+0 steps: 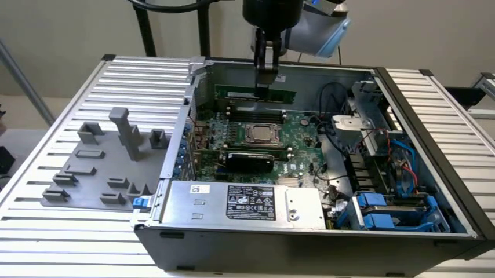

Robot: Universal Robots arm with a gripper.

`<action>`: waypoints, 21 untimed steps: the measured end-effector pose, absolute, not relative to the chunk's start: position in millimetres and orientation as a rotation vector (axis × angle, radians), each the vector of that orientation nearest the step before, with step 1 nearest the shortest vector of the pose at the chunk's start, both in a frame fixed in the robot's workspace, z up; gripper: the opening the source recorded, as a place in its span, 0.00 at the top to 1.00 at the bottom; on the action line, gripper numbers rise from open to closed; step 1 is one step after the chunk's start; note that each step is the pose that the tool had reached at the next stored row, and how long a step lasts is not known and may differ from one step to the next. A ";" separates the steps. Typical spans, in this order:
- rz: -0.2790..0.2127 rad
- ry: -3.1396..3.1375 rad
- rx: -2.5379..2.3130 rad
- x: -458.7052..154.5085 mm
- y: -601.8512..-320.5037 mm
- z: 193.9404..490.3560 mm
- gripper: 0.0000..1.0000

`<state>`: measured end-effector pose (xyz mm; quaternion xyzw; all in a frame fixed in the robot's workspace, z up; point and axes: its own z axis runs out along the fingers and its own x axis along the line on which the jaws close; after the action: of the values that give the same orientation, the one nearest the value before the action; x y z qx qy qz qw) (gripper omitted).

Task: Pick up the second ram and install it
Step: 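Insert the second ram into the second slot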

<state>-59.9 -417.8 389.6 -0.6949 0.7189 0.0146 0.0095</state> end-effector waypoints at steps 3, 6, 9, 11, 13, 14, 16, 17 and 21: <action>0.046 2.245 -2.170 -52.3 -409.7 384.0 1.00; 0.046 2.245 -2.170 -48.3 -400.6 378.7 1.00; 0.046 2.245 -2.170 -46.2 -390.3 373.3 1.00; 0.047 2.244 -2.169 -45.1 -382.9 369.5 1.00; 0.047 2.244 -2.169 -44.1 -375.5 365.9 1.00; 0.047 2.244 -2.169 -43.8 -371.8 364.1 1.00; 0.047 2.244 -2.169 -43.6 -367.1 360.5 1.00; 0.046 2.244 -2.169 -43.6 -365.8 358.7 1.00; 0.043 2.243 -2.168 -43.6 -365.2 351.4 1.00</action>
<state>-43.6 -365.2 351.4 -0.6949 0.7189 0.0139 0.0110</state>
